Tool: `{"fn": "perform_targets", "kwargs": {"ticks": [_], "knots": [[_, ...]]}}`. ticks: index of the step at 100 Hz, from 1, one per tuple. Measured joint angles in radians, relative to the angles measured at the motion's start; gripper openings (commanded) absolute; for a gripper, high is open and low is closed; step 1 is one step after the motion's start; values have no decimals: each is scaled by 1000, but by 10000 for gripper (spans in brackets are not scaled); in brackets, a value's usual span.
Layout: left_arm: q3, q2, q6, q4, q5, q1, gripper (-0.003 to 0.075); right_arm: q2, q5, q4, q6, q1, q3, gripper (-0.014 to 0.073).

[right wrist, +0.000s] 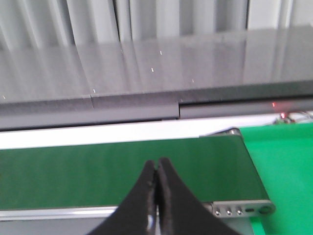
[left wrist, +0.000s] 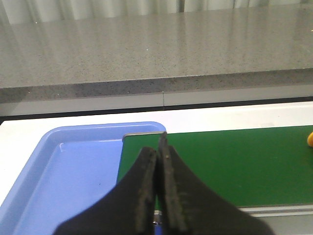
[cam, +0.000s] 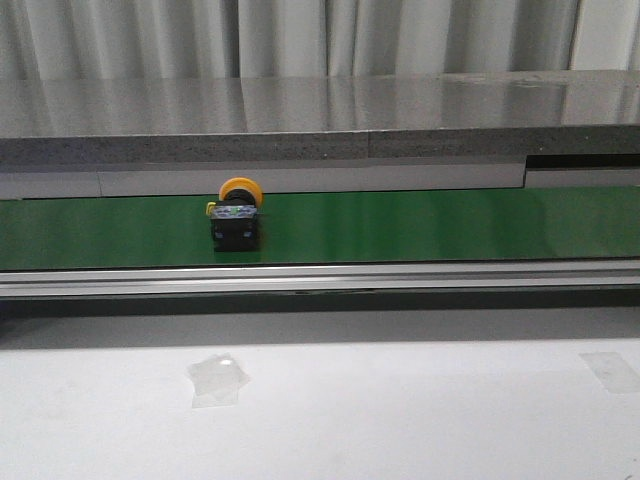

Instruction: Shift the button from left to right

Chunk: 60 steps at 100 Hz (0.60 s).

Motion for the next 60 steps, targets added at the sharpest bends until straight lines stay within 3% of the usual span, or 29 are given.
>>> {"fn": "perform_targets", "kwargs": {"ticks": [32, 60], "knots": [[0, 0, 0, 0, 0, 0, -20, 405, 362, 8, 0, 0, -330, -101], [0, 0, 0, 0, 0, 0, -20, 594, 397, 18, 0, 0, -396, -99]]}}
